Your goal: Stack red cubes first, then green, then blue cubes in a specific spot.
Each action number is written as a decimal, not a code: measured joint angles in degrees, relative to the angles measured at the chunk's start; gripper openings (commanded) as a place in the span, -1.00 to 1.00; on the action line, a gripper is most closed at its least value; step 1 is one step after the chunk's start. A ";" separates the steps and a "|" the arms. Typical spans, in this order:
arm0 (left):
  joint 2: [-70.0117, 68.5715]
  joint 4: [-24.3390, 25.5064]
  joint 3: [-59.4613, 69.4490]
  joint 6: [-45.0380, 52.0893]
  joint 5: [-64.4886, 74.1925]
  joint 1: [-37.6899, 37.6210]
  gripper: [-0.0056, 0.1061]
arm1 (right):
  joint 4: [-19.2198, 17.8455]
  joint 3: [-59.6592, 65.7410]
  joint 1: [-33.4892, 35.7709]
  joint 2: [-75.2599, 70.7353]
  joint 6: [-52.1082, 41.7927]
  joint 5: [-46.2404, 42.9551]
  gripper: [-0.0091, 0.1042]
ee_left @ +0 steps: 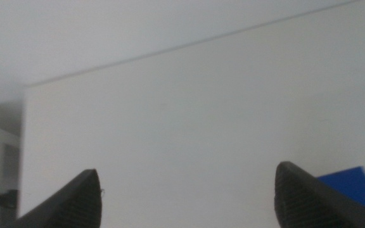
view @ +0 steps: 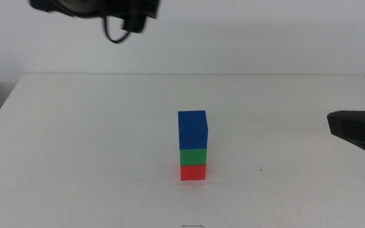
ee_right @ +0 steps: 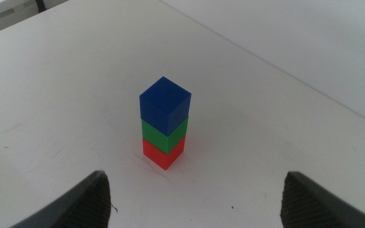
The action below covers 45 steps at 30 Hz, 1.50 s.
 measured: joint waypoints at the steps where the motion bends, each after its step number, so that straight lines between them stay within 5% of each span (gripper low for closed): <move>1: -0.53 0.26 0.07 0.91 0.00 0.48 0.78 | 0.00 0.00 0.00 0.00 0.00 0.00 0.73; 5: -2.80 -1.63 0.07 6.00 0.00 5.17 0.78 | 0.00 0.00 0.00 0.00 0.00 0.00 0.73; 13: -11.01 -20.85 3.39 23.42 -9.57 21.58 0.78 | 0.00 0.00 0.00 0.00 0.00 0.00 0.73; 16: -13.49 -24.61 3.89 27.45 -11.23 25.57 0.78 | 0.00 0.00 0.00 0.00 0.00 0.00 0.73; 38: -18.28 -24.71 4.60 29.09 -13.56 27.44 0.78 | 0.00 0.00 0.00 0.00 0.00 0.00 0.73; 45: -27.44 -24.60 16.42 29.09 -19.02 27.44 0.78 | 0.00 0.00 0.00 0.00 0.00 0.00 0.73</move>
